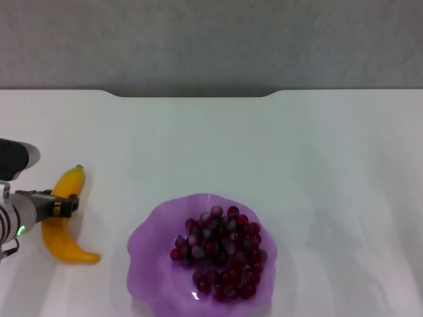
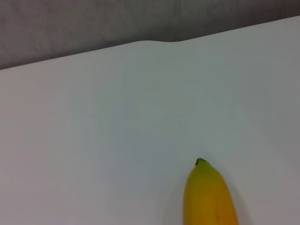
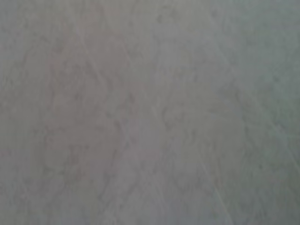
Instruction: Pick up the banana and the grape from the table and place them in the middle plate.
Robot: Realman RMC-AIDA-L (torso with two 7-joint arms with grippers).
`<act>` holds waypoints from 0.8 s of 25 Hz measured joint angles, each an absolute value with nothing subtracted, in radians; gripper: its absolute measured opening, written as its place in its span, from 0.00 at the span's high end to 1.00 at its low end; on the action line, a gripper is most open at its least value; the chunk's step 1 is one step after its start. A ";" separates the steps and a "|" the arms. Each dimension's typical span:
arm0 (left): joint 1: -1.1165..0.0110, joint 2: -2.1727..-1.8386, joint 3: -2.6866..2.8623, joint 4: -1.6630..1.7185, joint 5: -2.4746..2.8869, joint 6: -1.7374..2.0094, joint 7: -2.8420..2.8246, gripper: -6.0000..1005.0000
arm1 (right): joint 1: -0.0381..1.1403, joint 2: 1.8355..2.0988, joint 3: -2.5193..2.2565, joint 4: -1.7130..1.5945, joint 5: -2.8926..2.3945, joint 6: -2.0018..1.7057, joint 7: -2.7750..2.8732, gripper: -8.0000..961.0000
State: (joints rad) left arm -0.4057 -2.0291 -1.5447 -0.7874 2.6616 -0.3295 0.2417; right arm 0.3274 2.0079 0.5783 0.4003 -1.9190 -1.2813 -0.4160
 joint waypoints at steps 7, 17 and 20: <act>-0.405 -2.023 -1.553 -0.864 2.682 -0.354 0.244 0.50 | 0.331 2.008 0.579 0.395 -1.919 -1.267 -0.415 0.96; -0.355 -2.029 -1.587 -1.189 2.791 -0.536 0.246 0.50 | 0.351 2.008 0.573 0.345 -1.919 -1.256 -0.333 0.96; -0.298 -2.029 -1.544 -1.366 2.794 -0.619 0.251 0.50 | 0.358 2.008 0.575 0.324 -1.919 -1.241 -0.328 0.96</act>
